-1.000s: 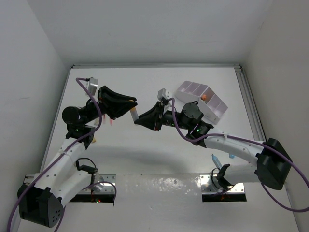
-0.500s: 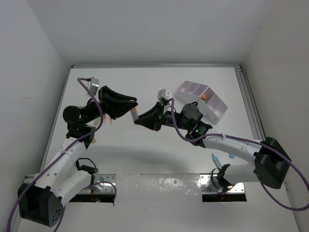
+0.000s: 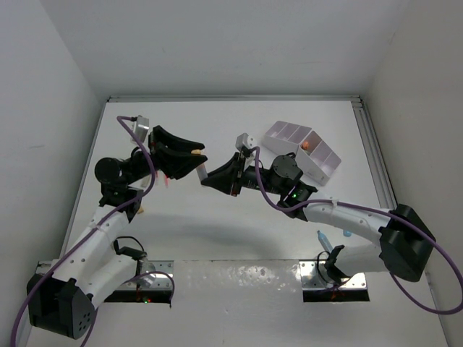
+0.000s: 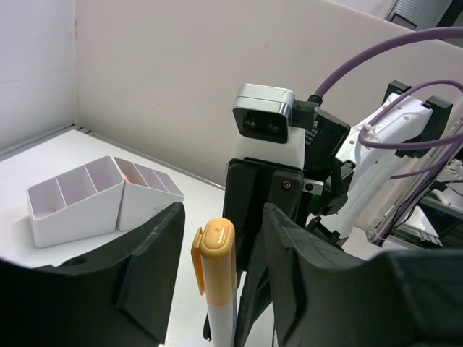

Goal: Sort the stationery into containers
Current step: Close the pen cap on the pen.

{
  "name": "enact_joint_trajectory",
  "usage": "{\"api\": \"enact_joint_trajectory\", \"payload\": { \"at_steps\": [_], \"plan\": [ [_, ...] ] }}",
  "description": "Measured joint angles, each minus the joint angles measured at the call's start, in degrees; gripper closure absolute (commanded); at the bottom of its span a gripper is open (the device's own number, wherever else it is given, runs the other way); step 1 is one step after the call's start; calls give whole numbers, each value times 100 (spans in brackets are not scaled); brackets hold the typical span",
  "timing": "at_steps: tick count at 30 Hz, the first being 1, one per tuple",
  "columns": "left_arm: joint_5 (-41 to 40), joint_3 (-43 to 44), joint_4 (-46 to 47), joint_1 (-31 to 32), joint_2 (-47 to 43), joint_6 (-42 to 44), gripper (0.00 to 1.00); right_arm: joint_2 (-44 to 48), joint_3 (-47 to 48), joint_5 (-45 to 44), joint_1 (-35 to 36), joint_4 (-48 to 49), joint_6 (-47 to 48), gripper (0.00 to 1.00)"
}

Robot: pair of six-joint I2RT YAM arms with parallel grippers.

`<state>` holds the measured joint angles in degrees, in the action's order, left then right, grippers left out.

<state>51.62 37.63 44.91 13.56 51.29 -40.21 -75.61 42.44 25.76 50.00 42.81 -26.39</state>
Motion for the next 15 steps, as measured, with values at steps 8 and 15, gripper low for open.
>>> {"api": "enact_joint_trajectory", "payload": {
  "at_steps": [8, 15],
  "plan": [
    [9, 0, -61, 0, -9, 55, 50, 66, -136, -92, -199, 98, -85, 100],
    [190, -11, -170, 2, -28, 173, 61, 352, -459, -153, -400, 389, -330, 100]
  ]
}}
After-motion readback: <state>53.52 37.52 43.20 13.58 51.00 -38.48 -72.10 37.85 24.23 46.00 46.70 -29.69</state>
